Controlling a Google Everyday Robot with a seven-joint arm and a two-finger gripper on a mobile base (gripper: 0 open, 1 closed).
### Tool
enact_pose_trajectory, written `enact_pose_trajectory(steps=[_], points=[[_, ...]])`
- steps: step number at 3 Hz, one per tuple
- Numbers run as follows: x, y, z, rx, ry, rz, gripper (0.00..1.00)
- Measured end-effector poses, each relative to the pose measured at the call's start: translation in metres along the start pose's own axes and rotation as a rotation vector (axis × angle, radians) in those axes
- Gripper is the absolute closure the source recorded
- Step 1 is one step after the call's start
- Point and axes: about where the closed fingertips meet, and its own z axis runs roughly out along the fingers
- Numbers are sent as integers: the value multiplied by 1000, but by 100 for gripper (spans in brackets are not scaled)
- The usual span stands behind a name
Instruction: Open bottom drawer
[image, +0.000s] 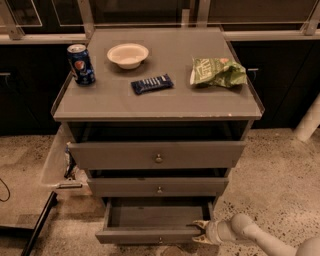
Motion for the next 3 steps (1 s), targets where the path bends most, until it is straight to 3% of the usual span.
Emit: enact_pose_trajectory(steps=[1, 2, 3], points=[[-4, -1, -3, 0, 0, 0, 85], [-4, 9, -7, -8, -2, -15, 100], [-3, 22, -10, -12, -5, -18, 81]])
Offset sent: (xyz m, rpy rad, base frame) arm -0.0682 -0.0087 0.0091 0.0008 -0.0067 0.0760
